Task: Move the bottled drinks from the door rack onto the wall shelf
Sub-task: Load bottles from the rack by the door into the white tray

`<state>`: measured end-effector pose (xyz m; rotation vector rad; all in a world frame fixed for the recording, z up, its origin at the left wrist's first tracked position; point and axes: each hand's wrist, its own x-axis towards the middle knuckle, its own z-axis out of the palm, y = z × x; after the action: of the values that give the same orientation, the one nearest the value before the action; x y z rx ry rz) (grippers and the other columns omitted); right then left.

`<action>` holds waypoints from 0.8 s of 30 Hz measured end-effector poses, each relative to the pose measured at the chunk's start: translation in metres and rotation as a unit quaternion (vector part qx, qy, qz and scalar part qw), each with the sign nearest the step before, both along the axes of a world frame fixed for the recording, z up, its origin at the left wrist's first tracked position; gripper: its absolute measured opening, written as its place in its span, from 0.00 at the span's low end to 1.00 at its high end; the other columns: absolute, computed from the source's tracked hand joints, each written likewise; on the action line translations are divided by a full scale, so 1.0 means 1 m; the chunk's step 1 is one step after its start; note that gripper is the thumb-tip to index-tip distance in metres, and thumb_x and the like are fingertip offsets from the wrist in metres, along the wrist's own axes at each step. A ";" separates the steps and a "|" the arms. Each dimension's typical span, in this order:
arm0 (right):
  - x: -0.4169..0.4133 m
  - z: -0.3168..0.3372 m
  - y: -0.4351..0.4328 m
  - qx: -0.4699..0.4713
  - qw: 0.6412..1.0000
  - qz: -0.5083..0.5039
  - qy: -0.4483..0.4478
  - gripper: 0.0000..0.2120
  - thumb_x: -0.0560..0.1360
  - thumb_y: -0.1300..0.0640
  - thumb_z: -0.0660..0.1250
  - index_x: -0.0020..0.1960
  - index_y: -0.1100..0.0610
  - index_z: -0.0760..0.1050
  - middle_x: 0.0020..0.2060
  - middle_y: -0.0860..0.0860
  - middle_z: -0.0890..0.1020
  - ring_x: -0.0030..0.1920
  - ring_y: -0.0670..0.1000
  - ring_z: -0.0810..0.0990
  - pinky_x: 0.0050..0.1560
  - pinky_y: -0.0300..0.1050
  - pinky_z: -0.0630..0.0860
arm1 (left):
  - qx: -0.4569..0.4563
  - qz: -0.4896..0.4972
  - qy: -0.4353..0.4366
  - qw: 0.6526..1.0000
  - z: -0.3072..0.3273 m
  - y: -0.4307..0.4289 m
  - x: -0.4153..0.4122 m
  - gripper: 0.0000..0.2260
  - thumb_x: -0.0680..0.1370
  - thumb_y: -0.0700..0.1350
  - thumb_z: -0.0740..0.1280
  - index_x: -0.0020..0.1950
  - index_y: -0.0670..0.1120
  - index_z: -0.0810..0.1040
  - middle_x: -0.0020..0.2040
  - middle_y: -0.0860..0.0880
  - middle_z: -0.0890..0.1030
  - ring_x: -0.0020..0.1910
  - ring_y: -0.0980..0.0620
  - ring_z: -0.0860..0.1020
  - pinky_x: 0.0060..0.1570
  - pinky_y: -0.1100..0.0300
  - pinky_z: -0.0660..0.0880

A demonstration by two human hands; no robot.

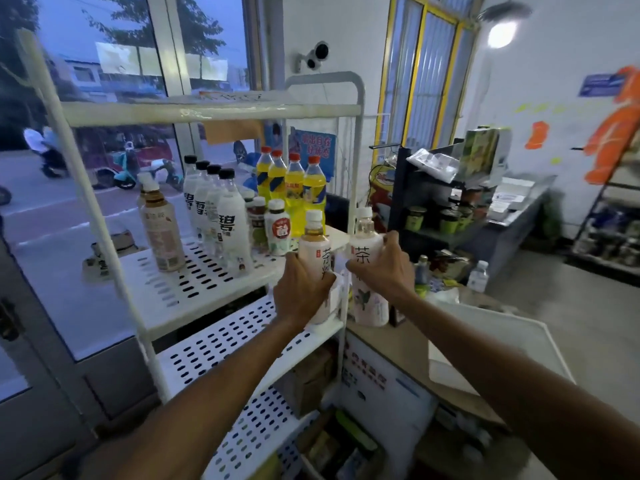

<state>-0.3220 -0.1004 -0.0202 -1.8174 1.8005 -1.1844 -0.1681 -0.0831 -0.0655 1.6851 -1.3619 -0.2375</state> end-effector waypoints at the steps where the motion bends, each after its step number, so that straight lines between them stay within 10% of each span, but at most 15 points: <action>1: -0.011 -0.002 0.001 0.002 1.000 -0.008 0.000 0.34 0.61 0.41 0.76 0.58 0.53 0.63 0.47 0.51 0.80 0.47 0.56 0.80 0.46 0.52 0.79 | 0.009 -0.008 0.009 1.000 -0.002 -0.002 -0.010 0.28 0.71 0.57 0.72 0.60 0.43 0.64 0.59 0.43 0.77 0.57 0.40 0.78 0.48 0.50 0.74; 24: -0.228 -0.074 -0.058 0.082 0.991 -0.100 0.022 0.31 0.58 0.38 0.75 0.52 0.52 0.67 0.42 0.51 0.81 0.40 0.52 0.80 0.42 0.52 0.80 | 0.112 -0.102 -0.005 0.988 -0.066 -0.089 -0.217 0.30 0.72 0.61 0.70 0.61 0.42 0.66 0.57 0.43 0.77 0.54 0.42 0.78 0.44 0.55 0.71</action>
<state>-0.5498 -0.1583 -0.0947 -1.6147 2.0785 -1.0343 -0.3847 -0.1719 -0.1318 1.7292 -1.5641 -0.5175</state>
